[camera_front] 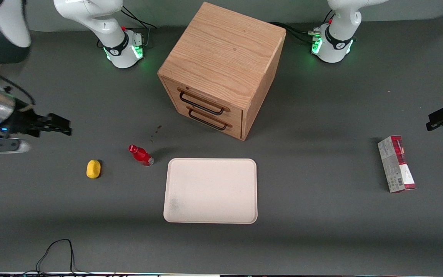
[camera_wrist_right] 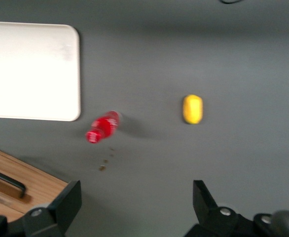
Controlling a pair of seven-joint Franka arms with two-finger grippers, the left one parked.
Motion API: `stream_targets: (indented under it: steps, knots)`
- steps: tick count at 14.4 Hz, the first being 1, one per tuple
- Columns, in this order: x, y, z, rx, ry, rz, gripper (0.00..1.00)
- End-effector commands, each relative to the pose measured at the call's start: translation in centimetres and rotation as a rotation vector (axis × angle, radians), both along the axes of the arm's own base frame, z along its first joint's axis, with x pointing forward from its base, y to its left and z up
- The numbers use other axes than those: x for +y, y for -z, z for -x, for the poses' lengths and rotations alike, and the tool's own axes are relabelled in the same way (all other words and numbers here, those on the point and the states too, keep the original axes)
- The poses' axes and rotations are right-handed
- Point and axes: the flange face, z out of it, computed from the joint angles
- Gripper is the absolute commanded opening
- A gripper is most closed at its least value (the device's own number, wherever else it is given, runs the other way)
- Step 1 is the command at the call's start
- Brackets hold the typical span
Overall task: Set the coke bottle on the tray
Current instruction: 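Move the right gripper over the red Coca-Cola bottle lying on the table, then lower the right gripper and close it around the red bottle's body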
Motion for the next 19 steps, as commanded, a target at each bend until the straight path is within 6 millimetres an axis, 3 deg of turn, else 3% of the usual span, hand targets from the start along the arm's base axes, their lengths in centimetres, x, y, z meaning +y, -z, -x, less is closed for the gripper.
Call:
stream_targets:
  steps: [1,5,10,15,17,19]
  knots:
    - [4.9,0.3,0.2,-0.012,0.015,-0.011,1.0]
    - [7.9,1.1,1.0,0.001,-0.006,-0.008,1.0]
    - [7.1,4.6,3.4,-0.012,-0.003,-0.015,1.0]
    - [7.2,13.1,3.1,-0.048,0.007,-0.022,1.0]
    - [8.3,16.2,3.7,-0.074,-0.009,-0.03,1.0]
    - [8.2,19.4,4.1,-0.103,0.005,-0.034,1.0]
